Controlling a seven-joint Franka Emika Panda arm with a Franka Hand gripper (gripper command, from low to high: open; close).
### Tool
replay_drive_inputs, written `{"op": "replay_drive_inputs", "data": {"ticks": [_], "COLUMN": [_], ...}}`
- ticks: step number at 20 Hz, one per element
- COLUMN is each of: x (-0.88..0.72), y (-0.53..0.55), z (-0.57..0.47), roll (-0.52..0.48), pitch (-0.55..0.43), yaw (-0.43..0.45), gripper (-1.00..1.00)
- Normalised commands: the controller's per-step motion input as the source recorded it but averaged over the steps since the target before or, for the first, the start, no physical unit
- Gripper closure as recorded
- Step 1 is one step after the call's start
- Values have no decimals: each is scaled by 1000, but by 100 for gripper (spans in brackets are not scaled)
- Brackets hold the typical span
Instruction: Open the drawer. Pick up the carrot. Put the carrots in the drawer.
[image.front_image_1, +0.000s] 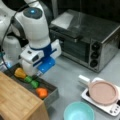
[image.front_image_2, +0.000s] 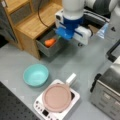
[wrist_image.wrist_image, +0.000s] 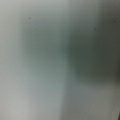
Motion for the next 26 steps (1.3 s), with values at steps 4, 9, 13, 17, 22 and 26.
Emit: {"op": "replay_drive_inputs", "data": {"ticks": [4, 9, 13, 17, 22, 26], "x": [161, 158, 155, 142, 148, 161], "y": [-305, -320, -303, -271, -202, -166], "z": [121, 125, 125, 102, 78, 72], "roll": [-99, -106, -90, -80, -72, -67], "pitch": [72, 88, 95, 98, 96, 90], "yaw": [179, 166, 162, 163, 165, 152], "gripper": [-100, -100, -100, -100, -100, -100]}}
